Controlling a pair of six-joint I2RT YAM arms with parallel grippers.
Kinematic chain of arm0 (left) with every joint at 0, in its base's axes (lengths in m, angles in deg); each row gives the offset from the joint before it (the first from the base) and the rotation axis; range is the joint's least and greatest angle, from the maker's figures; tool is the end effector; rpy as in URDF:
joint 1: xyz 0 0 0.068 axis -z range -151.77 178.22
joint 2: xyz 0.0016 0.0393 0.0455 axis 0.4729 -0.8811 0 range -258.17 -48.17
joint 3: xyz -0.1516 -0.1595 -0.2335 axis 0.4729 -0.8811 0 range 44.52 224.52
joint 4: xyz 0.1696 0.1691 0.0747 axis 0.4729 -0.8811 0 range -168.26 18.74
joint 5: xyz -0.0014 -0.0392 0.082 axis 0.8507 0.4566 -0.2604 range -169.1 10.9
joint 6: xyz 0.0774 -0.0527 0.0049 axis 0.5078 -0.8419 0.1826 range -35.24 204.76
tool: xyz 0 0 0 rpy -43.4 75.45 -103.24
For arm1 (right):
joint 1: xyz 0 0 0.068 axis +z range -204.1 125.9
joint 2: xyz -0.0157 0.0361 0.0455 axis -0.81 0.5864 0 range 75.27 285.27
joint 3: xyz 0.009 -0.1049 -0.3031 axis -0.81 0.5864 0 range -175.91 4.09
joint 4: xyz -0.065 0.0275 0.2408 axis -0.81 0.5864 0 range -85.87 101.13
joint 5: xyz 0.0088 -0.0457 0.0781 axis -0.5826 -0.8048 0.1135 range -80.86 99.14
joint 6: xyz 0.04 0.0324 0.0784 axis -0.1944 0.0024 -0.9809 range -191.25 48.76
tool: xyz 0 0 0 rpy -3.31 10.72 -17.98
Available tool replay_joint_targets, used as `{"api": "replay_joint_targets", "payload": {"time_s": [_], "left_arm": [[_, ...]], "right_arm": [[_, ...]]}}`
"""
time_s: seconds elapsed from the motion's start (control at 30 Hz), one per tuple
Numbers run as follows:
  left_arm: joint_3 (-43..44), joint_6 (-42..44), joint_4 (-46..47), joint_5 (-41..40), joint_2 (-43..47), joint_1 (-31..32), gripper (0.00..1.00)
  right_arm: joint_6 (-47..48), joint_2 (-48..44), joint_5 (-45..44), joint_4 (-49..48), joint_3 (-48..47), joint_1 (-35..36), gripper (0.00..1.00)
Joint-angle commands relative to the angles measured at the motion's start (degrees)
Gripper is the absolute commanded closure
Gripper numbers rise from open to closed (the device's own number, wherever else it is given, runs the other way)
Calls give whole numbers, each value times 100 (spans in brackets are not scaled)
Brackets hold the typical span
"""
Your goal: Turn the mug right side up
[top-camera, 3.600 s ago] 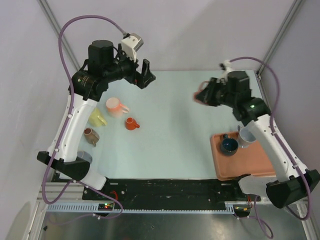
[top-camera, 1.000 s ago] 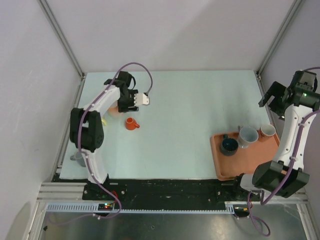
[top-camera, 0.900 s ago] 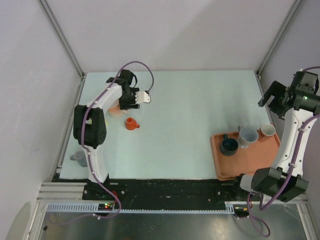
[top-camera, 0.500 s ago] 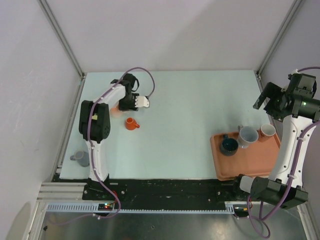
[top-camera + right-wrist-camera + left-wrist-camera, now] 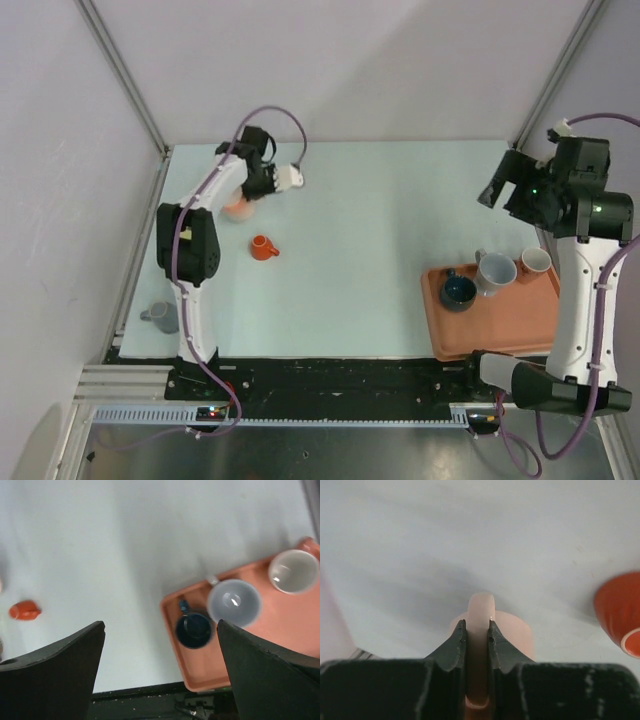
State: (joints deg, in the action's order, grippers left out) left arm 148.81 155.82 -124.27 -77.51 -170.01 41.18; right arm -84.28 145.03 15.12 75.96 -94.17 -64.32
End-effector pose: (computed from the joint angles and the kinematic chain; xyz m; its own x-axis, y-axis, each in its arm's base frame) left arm 0.4662 -0.1097 0.2169 -0.0777 0.9881 -0.1326 0.9449 0.1154 0.3062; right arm 0.2017 -0.0275 0.4633 -0.6350 0.3425 -0.6924 0.2517 0.9392 0.2337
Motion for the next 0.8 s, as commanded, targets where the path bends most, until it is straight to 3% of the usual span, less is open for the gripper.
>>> {"api": "replay_joint_targets", "payload": {"time_s": [0.0, 0.17, 0.3, 0.57, 0.77], "left_arm": [[1514, -1861, 281, 1029, 1133, -20, 100], [2556, -4281, 282, 2593, 1568, 11, 100], [3104, -5673, 285, 3599, 1827, 145, 100], [3560, -6868, 329, 4539, 2273, 504, 100], [3715, -7239, 421, 4710, 2309, 691, 100]], "right_arm": [[-430, -246, 476, -926, -157, 1078, 0], [-858, -354, 938, -2714, 338, 2604, 0], [-1400, -206, 1567, -4670, 822, 3436, 1], [-2461, 611, 2469, -6843, 891, 4057, 1], [-2710, 1095, 2612, -7483, 741, 4466, 1]]}}
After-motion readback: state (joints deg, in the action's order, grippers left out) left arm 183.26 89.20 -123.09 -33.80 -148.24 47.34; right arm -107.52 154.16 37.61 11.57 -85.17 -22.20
